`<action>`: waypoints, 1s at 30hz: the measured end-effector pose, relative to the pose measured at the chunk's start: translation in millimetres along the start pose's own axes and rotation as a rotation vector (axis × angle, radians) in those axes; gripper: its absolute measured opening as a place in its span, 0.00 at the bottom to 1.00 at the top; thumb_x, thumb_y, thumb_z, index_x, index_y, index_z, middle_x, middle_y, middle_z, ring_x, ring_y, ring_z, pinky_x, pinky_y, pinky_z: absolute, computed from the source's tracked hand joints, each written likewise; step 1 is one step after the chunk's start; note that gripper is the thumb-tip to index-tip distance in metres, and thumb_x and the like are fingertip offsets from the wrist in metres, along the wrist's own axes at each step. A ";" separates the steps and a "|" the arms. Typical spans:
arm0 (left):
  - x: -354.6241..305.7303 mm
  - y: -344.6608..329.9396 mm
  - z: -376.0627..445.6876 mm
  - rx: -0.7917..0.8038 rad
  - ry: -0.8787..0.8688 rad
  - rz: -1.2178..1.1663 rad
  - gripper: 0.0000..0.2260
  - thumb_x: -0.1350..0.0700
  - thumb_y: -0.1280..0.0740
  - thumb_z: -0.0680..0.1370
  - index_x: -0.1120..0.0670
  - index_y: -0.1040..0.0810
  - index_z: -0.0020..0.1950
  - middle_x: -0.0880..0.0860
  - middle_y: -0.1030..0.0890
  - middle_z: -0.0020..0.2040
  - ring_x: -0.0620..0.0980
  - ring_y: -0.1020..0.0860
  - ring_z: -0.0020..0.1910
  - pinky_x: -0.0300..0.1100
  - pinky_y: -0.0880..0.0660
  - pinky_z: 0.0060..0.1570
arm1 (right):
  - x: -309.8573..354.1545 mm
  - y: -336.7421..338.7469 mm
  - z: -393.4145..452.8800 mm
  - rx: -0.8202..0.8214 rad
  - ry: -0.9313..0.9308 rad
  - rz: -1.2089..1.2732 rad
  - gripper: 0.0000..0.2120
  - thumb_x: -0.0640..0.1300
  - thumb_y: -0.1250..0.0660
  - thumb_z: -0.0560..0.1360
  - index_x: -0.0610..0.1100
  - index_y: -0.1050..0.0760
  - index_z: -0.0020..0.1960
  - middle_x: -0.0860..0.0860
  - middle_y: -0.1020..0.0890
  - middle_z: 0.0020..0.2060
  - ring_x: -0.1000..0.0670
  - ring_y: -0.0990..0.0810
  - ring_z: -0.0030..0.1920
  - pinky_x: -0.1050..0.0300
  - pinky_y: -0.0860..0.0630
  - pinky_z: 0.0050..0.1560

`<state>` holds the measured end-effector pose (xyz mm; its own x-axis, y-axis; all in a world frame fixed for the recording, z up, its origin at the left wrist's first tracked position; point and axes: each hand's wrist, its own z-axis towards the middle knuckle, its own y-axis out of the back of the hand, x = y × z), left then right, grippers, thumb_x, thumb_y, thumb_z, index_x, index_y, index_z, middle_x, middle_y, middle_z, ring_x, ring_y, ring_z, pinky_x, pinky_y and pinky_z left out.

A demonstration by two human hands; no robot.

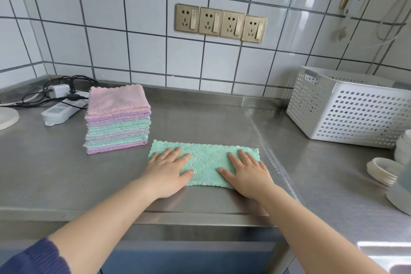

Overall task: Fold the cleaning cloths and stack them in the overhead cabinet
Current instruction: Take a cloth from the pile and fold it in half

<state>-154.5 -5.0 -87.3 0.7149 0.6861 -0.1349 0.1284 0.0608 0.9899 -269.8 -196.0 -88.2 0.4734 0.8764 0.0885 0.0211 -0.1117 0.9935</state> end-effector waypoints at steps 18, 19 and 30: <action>-64.3 0.2 -39.2 -0.091 -0.461 -0.094 0.16 0.53 0.47 0.82 0.45 0.28 0.68 0.47 0.38 0.75 0.46 0.42 0.74 0.38 0.49 0.71 | -70.0 20.1 -47.7 -0.080 0.307 0.161 0.19 0.56 0.33 0.73 0.56 0.26 0.63 0.60 0.29 0.65 0.58 0.26 0.58 0.66 0.35 0.62; -65.9 -2.4 -37.9 -0.083 -0.448 -0.061 0.17 0.52 0.47 0.82 0.46 0.30 0.69 0.47 0.39 0.75 0.47 0.43 0.74 0.40 0.48 0.72 | -74.6 18.9 -50.0 -0.106 0.309 0.143 0.18 0.55 0.33 0.73 0.56 0.25 0.62 0.60 0.29 0.65 0.58 0.25 0.57 0.67 0.34 0.60; -82.4 -2.8 -47.7 -0.027 -0.391 0.151 0.24 0.37 0.52 0.79 0.43 0.38 0.73 0.51 0.41 0.75 0.55 0.43 0.73 0.52 0.43 0.71 | -62.8 20.0 -58.0 -0.536 0.428 -0.075 0.02 0.41 0.37 0.63 0.46 0.26 0.34 0.54 0.25 0.25 0.47 0.27 0.24 0.57 0.25 0.30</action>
<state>-246.6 -27.1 -76.8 0.9320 0.3622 0.0104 -0.0122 0.0027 0.9999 -350.2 -226.1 -69.8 0.0962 0.9928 -0.0707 -0.4503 0.1068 0.8865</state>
